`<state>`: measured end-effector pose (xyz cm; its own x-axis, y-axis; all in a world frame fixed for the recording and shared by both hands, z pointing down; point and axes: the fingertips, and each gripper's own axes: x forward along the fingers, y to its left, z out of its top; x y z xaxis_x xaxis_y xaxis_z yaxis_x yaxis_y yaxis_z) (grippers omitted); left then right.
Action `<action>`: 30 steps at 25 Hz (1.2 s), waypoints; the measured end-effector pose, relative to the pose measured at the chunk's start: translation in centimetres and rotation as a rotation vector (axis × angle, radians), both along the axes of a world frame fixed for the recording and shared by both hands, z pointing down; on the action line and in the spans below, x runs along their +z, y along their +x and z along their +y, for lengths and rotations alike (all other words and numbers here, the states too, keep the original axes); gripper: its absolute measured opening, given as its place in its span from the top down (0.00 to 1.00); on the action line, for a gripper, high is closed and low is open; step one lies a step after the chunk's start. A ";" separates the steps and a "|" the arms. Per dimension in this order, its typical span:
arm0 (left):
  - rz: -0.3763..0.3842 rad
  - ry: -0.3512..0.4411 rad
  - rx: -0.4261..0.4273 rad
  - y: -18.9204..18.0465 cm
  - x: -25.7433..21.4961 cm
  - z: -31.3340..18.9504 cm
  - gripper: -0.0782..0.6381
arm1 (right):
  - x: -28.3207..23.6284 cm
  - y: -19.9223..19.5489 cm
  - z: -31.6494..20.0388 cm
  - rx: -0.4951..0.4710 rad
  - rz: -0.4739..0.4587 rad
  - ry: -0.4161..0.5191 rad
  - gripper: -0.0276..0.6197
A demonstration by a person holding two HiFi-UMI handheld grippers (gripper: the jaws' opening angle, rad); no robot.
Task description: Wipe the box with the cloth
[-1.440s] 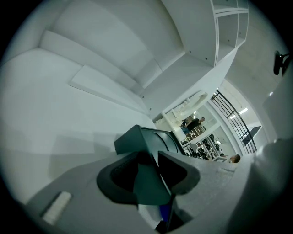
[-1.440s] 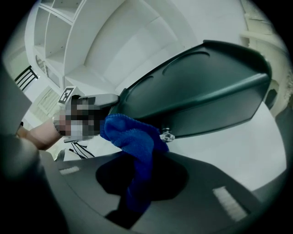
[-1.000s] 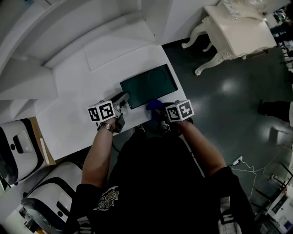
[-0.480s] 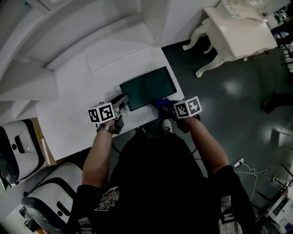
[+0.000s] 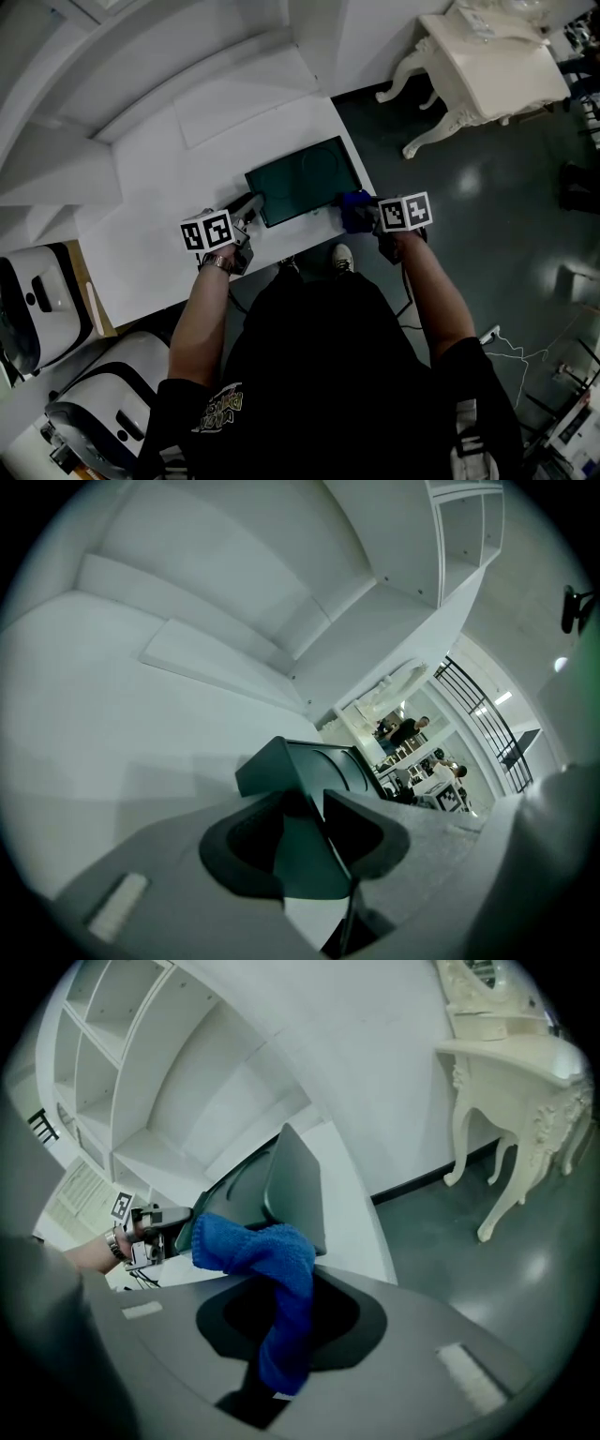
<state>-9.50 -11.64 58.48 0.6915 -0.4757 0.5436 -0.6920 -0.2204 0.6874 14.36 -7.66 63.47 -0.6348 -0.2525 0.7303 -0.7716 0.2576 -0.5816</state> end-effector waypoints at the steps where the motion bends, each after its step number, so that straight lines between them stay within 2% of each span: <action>1: -0.001 0.000 -0.001 0.0 0.0 0.0 0.70 | 0.1 0.5 -0.2 0.019 0.003 0.003 0.81; 8: -0.002 -0.003 -0.008 0.0 0.1 0.0 0.70 | 0.1 3.7 -0.8 0.177 0.021 0.023 0.81; 18: 0.014 -0.005 -0.019 -0.1 0.1 0.0 0.70 | -0.8 5.3 -1.4 0.267 0.044 0.058 0.81; 22: 0.020 0.001 -0.021 0.0 0.0 -0.1 0.70 | -2.9 5.9 -1.9 0.317 0.057 0.118 0.81; 26: 0.034 0.005 -0.027 -0.2 0.0 -0.1 0.70 | -6.9 3.9 -2.5 0.312 0.022 0.218 0.81; 30: 0.041 0.011 -0.029 -0.1 0.0 -0.1 0.70 | -10.5 -1.3 -2.7 0.207 -0.055 0.283 0.81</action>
<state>-9.57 -11.72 58.45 0.6985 -0.5017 0.5103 -0.6699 -0.2077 0.7128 13.01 -10.32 52.97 -0.5855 -0.5672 0.5792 -0.7937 0.2556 -0.5520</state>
